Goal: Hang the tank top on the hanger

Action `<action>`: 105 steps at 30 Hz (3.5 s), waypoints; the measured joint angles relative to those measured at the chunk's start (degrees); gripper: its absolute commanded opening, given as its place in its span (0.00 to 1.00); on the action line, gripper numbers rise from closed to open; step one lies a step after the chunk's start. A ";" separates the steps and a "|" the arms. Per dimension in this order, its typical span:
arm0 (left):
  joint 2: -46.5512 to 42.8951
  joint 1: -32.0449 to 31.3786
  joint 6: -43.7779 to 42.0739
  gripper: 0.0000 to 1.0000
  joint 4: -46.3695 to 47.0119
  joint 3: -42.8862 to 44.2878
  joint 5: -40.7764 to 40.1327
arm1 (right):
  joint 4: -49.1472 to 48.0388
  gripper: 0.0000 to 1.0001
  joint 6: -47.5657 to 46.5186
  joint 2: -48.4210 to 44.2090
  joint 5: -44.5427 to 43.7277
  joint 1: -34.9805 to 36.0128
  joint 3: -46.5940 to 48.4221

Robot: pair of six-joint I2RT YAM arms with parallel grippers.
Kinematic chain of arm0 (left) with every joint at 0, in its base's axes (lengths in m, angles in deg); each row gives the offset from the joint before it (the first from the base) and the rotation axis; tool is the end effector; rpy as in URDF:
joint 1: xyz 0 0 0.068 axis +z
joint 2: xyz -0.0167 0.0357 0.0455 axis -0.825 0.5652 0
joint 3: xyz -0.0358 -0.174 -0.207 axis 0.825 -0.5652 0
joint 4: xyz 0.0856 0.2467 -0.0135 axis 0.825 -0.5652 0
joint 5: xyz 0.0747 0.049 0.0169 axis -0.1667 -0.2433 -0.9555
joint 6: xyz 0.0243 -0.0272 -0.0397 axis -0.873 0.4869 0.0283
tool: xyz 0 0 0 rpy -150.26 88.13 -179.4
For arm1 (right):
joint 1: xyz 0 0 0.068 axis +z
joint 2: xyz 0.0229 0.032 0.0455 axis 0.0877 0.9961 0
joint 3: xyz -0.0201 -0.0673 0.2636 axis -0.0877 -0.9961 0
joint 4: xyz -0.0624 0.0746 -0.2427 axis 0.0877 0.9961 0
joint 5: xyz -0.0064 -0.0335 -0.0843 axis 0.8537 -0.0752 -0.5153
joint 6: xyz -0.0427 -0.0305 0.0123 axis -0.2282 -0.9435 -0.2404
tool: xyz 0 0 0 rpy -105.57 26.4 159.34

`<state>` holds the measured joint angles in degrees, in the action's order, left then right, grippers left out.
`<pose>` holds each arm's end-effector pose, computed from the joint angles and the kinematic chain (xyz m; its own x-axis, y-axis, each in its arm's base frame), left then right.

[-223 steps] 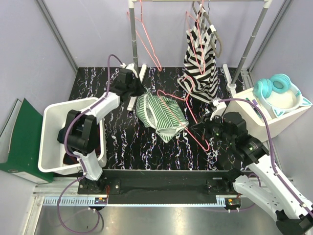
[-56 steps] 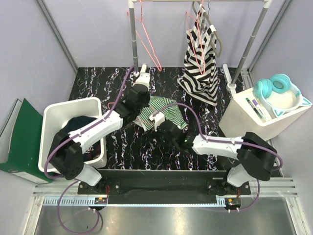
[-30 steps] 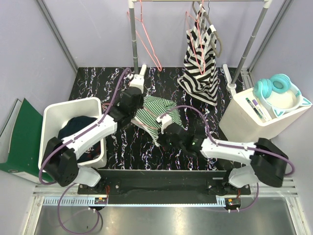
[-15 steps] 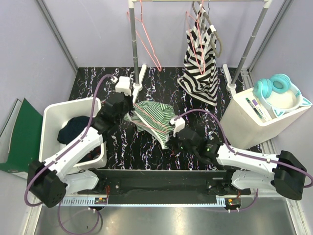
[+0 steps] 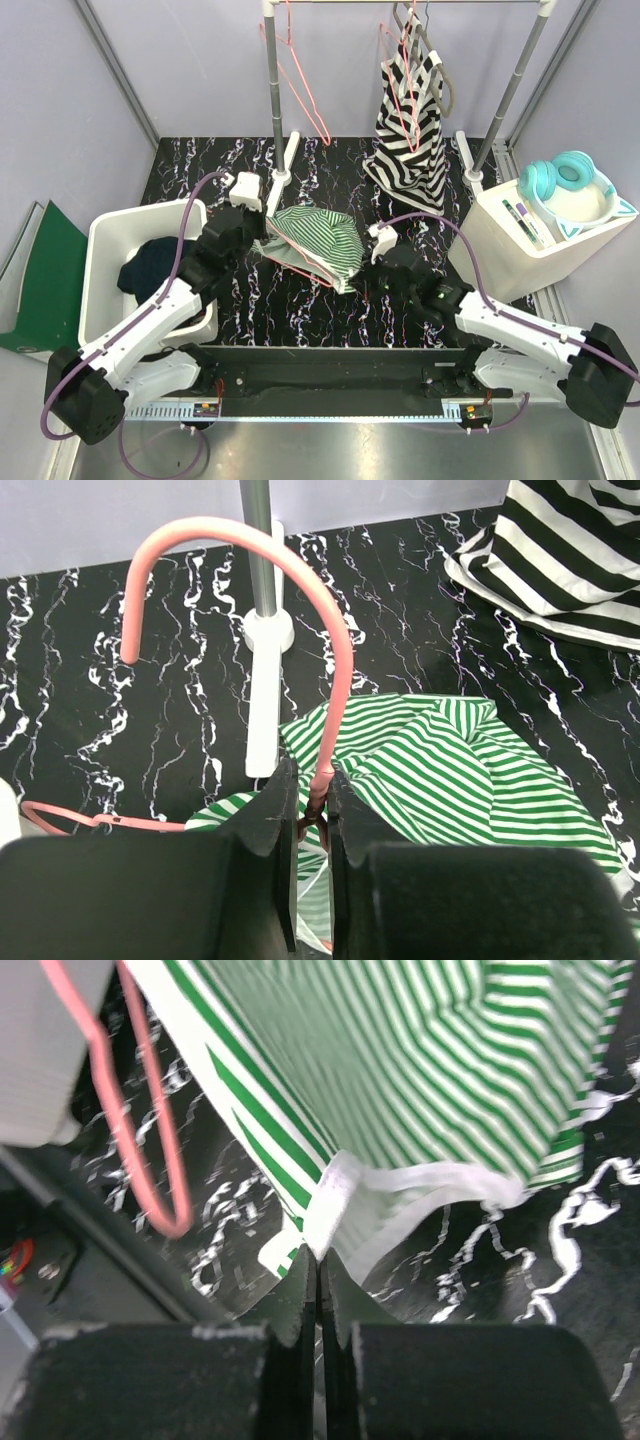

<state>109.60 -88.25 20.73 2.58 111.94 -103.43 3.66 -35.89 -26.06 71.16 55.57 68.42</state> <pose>0.2061 -0.1184 0.3112 -0.1973 0.0368 -0.9797 0.2285 0.9735 -0.0095 0.1496 0.1793 0.2395 -0.5904 -0.0919 -0.8019 -0.5581 0.7642 0.3233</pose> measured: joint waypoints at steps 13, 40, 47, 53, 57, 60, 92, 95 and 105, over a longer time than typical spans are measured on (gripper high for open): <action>1.07 0.00 -1.25 0.00 0.59 0.04 -2.71 | 4.24 0.00 5.14 -5.99 13.18 -0.09 0.42; 0.44 -3.76 6.03 0.00 5.25 -2.93 0.09 | -4.07 0.00 7.34 4.87 17.99 -0.20 10.36; 0.50 -4.17 8.20 0.00 6.51 -3.74 0.35 | -7.65 0.00 7.48 11.47 18.69 -0.20 13.40; 2.99 -4.48 9.11 0.00 7.41 -3.10 -0.33 | -8.81 0.00 7.50 14.01 18.97 0.22 14.16; 3.87 -4.48 9.18 0.00 7.15 -2.23 -1.92 | -8.76 0.00 7.26 13.99 18.62 1.66 14.45; 3.93 -4.48 9.09 0.00 6.95 -0.96 -3.28 | -8.70 0.05 7.17 13.97 18.45 2.69 14.45; -4.15 -4.48 1.38 0.00 6.49 -2.78 6.27 | 9.35 0.94 -4.79 1.53 9.35 4.90 16.37; -4.35 -4.48 1.38 0.00 6.49 -2.78 7.28 | 9.33 0.88 -5.07 2.91 9.14 4.90 16.37; -4.35 -4.48 1.40 0.00 6.47 -2.78 9.68 | 6.23 0.65 -5.33 7.04 7.56 4.92 16.37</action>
<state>105.25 -92.73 22.13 9.05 109.17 -93.75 9.89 -41.22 -19.02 78.72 60.49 84.79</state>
